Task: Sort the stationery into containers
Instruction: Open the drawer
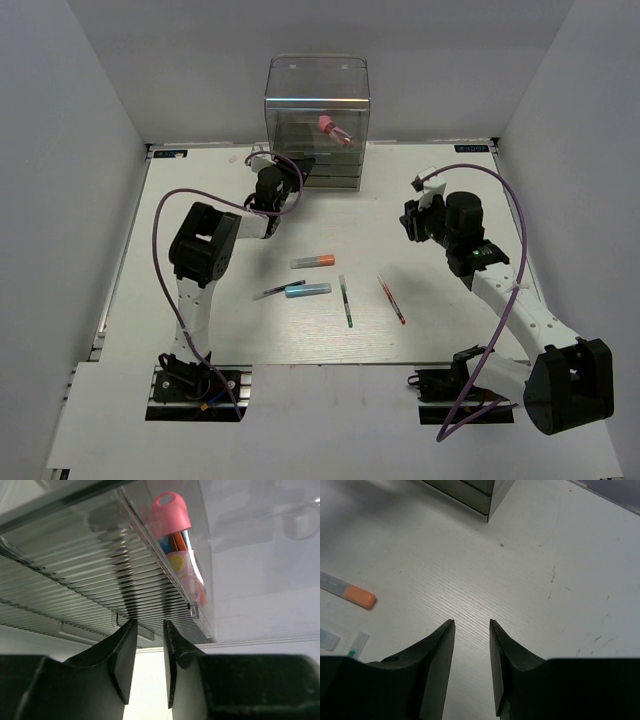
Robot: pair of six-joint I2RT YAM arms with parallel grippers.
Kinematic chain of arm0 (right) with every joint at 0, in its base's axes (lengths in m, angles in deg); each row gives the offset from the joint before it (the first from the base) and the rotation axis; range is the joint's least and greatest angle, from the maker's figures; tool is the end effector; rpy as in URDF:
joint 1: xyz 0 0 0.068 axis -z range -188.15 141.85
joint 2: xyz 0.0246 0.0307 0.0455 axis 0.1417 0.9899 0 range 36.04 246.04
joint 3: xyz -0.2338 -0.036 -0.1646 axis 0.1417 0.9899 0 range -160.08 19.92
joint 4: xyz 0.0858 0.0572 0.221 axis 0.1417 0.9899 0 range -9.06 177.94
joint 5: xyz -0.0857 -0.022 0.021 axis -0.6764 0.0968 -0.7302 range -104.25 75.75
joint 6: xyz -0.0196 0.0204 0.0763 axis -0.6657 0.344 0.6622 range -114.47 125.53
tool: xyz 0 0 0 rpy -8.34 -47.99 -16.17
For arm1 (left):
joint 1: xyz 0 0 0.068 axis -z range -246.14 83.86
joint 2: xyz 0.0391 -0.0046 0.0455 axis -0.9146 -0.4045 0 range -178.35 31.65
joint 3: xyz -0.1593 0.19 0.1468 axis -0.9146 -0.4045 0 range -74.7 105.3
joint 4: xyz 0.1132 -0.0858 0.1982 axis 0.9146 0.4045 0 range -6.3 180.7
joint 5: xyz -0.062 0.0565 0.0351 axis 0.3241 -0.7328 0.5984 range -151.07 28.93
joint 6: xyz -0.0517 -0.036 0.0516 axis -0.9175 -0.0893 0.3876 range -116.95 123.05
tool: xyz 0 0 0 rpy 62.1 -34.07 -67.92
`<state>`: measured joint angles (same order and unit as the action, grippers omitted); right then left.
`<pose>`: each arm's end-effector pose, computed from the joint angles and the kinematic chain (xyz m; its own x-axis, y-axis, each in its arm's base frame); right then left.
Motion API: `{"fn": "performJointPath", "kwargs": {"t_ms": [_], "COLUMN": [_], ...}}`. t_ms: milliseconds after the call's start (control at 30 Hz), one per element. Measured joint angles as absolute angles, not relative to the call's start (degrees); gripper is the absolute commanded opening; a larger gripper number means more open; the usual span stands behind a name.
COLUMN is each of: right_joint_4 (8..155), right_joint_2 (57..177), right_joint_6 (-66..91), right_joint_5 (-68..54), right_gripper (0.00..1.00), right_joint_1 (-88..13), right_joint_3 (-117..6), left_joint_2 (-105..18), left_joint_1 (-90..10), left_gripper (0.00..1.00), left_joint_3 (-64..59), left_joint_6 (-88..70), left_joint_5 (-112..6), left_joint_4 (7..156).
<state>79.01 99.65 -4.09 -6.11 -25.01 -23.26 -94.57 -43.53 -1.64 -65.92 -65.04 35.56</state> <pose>0.2507 0.0865 0.2959 -0.2298 -0.2426 -0.9425 -0.4607 0.8802 -0.1142 0.4754 -0.1927 0.1816 -0.3276 -0.8723 -0.3631 0.0394 0.3714 -0.9276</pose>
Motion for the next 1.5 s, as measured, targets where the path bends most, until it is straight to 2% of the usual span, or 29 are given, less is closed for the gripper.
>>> {"fn": "performJointPath", "kwargs": {"t_ms": [633,733,1500], "right_joint_4": [79.0,78.9,77.8], "right_joint_2": [99.9,100.1,100.4], "right_joint_6": [-4.1,-4.1,-4.3], "right_joint_5": [-5.0,-5.0,-4.9], "right_gripper": [0.42,0.42,0.42], "right_joint_1": [-25.0,-25.0,-25.0], "right_joint_3": [-22.7,-22.7,-22.3], "left_joint_2": [-92.8,-92.8,-92.8], "left_joint_1": [-43.1,-43.1,-43.1], "left_gripper": [0.39,0.42,0.47], "left_joint_3": [0.3,0.2,-6.5], "left_joint_6": [-61.9,-61.6,-64.7], "left_joint_5": [-65.1,-65.3,-64.5], "left_joint_4": [51.1,52.3,35.1]}}
